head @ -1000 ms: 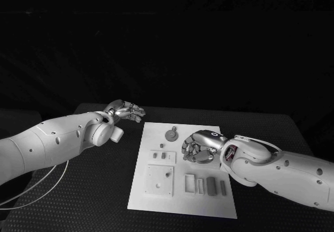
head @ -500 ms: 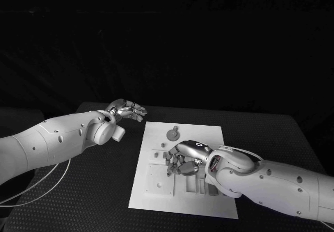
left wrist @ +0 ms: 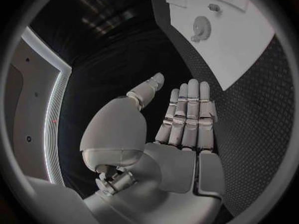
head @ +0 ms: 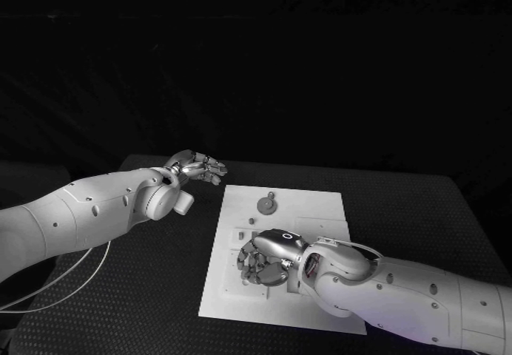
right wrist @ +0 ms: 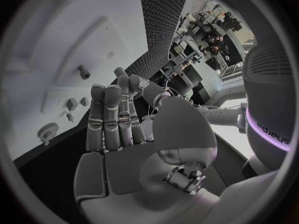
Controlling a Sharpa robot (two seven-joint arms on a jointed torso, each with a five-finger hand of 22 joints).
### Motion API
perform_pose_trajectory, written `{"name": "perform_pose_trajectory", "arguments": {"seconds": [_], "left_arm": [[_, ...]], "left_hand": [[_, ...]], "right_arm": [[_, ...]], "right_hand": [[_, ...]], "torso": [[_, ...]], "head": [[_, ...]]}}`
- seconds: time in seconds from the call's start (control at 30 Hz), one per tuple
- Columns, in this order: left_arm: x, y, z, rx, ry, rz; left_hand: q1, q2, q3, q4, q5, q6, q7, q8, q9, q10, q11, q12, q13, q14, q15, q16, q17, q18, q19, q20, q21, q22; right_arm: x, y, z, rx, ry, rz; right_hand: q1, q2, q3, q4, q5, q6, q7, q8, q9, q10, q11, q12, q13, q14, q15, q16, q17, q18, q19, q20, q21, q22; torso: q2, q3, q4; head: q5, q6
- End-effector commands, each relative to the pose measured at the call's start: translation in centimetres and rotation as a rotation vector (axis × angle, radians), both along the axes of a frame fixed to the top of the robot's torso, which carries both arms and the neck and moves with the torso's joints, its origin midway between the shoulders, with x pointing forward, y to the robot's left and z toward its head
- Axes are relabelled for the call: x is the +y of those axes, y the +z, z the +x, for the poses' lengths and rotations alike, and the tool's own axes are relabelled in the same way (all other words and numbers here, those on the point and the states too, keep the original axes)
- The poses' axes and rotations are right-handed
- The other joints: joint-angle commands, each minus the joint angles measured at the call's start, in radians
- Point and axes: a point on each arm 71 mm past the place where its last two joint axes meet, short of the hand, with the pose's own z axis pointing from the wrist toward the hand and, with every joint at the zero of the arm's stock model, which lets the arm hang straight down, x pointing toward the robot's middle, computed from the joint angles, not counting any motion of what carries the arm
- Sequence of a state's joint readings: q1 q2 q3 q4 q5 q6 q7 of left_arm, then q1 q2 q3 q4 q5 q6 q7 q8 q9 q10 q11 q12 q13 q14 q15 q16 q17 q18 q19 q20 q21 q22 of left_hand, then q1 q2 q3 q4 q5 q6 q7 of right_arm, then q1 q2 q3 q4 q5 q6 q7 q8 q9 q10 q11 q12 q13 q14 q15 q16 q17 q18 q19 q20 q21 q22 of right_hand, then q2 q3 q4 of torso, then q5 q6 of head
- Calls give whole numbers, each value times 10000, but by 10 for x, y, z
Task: Assemble the parts on the task board
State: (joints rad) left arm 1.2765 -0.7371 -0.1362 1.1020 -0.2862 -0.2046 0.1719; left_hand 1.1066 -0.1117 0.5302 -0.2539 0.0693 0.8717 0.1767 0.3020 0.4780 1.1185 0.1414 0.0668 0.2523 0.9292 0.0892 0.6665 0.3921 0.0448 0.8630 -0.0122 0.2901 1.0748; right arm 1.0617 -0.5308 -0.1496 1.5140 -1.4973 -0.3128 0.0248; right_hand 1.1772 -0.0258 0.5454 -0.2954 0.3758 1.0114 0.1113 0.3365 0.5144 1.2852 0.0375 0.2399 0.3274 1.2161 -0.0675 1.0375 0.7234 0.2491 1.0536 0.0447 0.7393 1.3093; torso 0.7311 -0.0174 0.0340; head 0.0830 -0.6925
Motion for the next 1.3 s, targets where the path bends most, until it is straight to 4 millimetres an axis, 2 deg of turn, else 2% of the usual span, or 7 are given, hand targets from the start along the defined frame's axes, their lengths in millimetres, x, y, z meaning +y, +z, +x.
{"name": "perform_pose_trajectory", "arguments": {"seconds": [0.03,0.3,1.3], "left_arm": [[-3,2,0,-86,-149,-123],[-3,2,0,-80,-154,-126],[-3,2,0,-66,-183,-135]], "left_hand": [[22,49,-65,19,-56,-41,-2,53,-16,64,-18,41,-15,62,-17,-51,12,3,90,3,-67,3],[22,49,-67,20,-56,-40,-3,54,-17,65,-18,41,-17,63,-17,-59,23,2,90,3,-70,4],[20,50,-72,27,-56,-43,-2,55,-22,65,-17,40,-25,67,-16,-91,63,1,90,4,-83,6]], "right_arm": [[4,-4,-4,-438,332,-192],[8,-14,-6,-498,426,-417],[1,-22,-1,-839,250,-944]], "right_hand": [[-11,116,77,-4,39,213,-94,257,431,8,-17,-61,-6,28,-62,39,11,127,-33,-45,55,193],[-4,111,87,-4,39,212,-94,257,438,8,-17,-64,-1,24,-62,43,12,127,-37,-45,58,194],[18,92,125,-4,38,213,-96,259,468,13,-19,-70,21,23,-64,67,18,127,-37,-49,78,197]], "torso": [[2,-6,4],[4,-2,3],[-2,-2,-2]], "head": [[21,-36],[28,-68],[45,-111]]}}
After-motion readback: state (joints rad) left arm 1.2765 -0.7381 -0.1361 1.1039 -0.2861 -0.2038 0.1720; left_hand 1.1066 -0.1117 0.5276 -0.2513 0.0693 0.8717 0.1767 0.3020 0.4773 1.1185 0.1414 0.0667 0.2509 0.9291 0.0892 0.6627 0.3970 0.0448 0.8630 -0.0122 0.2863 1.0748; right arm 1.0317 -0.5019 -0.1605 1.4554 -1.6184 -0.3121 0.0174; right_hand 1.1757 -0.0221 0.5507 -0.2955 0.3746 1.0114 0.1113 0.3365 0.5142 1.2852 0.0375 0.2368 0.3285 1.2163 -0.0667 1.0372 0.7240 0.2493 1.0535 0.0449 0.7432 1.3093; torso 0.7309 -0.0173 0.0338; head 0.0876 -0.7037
